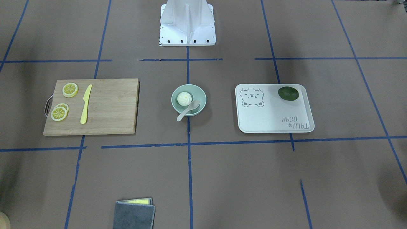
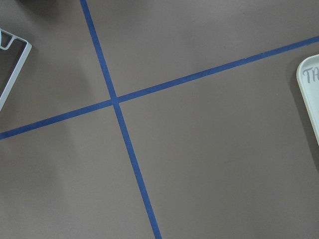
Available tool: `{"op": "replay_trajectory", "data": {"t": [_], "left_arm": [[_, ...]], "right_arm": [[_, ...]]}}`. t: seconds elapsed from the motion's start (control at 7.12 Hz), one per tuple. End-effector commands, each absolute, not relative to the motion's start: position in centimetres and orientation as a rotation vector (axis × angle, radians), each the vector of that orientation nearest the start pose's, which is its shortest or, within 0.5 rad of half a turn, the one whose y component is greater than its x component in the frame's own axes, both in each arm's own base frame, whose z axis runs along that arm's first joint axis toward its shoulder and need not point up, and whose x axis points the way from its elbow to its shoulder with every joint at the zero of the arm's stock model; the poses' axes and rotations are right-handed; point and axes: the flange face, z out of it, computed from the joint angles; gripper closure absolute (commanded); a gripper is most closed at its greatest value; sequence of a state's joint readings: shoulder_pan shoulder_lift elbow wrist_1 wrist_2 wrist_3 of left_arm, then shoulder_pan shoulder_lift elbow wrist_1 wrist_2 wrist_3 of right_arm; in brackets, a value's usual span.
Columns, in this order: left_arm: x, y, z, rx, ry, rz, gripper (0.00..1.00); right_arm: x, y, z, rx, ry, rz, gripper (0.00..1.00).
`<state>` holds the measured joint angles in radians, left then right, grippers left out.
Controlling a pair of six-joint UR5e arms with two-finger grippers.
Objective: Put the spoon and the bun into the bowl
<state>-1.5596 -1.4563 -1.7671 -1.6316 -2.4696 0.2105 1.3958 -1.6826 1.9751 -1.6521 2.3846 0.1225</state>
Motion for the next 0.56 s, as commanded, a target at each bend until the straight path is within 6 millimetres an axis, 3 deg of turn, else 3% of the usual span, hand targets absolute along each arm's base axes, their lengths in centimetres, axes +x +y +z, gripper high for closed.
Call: {"op": "replay_trajectory", "data": {"t": [0.0, 0.42], "left_arm": [[-5.0, -44.9, 60.2, 0.215, 0.884, 0.26, 0.0], [-5.2, -45.4, 60.8, 0.14, 0.83, 0.197, 0.0]], "right_arm": [[-1.6, -44.4, 52.6, 0.061, -0.827, -0.128, 0.0], [-1.7, -44.5, 54.0, 0.038, -0.828, -0.129, 0.0]]}}
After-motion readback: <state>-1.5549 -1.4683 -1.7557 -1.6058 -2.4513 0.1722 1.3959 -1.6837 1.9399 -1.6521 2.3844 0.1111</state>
